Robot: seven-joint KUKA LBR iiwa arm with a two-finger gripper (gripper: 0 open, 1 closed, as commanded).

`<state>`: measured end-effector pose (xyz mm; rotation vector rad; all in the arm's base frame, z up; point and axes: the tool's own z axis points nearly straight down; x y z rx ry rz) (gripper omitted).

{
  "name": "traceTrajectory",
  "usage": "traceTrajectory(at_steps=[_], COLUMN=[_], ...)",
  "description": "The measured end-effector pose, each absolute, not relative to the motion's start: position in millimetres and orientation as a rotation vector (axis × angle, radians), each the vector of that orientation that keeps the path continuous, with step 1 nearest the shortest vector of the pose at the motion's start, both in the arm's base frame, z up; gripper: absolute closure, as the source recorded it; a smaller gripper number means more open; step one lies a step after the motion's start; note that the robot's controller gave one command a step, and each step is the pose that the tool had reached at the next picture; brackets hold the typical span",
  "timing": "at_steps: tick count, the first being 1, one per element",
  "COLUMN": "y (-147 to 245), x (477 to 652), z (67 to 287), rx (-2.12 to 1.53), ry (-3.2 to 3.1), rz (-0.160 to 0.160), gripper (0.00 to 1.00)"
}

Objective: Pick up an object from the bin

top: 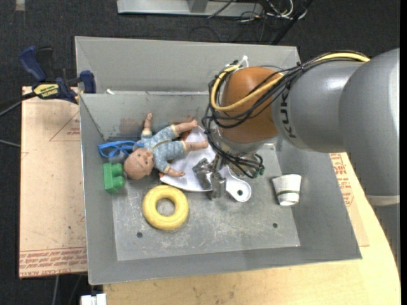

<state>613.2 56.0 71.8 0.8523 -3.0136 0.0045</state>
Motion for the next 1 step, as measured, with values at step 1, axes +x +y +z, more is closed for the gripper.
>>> traceTrajectory(at_steps=[1], y=[71.0], x=[611.5], z=[76.5], rx=[0.890], ry=[-2.999], rz=[-0.003], gripper=[1.00])
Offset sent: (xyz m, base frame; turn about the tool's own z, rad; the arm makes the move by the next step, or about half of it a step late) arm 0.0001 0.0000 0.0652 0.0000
